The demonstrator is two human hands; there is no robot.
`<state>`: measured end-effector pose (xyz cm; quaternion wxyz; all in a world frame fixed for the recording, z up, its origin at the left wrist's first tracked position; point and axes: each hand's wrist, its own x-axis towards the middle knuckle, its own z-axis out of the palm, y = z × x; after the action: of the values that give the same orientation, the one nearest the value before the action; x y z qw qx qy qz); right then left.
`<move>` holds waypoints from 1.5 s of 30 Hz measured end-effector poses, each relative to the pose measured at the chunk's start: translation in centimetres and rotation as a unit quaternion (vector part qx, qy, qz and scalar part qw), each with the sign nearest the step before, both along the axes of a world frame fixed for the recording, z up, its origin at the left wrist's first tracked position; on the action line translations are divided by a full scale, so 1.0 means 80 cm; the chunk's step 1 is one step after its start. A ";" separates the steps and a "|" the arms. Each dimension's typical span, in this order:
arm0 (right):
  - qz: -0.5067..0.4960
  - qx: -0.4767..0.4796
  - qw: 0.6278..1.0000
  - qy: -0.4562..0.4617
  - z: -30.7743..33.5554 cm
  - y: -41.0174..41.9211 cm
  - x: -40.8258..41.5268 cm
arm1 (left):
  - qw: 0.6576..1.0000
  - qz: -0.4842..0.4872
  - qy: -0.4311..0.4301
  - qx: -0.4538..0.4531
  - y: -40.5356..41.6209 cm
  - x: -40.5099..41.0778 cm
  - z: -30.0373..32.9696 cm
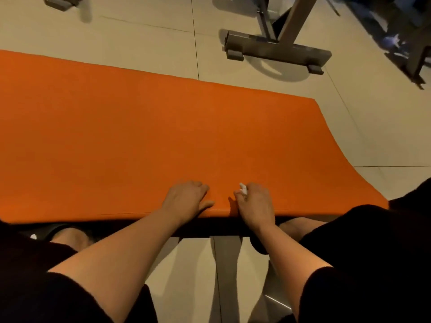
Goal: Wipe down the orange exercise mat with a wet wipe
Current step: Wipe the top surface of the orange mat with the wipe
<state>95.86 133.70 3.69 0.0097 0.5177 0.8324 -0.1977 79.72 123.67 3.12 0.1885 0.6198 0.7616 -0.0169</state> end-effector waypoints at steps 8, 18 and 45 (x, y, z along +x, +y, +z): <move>0.089 0.052 0.995 0.000 -0.030 -0.067 -0.009 | 0.993 0.032 -0.092 -0.071 -0.021 -0.029 -0.026; 0.107 0.001 0.994 -0.006 -0.033 -0.100 -0.051 | 0.987 0.054 -0.117 -0.099 -0.020 -0.020 -0.046; 0.016 -0.034 0.999 -0.018 -0.042 -0.076 -0.055 | 0.980 0.095 -0.144 -0.095 -0.014 -0.013 -0.058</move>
<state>91.50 127.59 0.35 0.0455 0.5068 0.8331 -0.2167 78.64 122.55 -1.51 0.3550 0.5195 0.7770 0.0181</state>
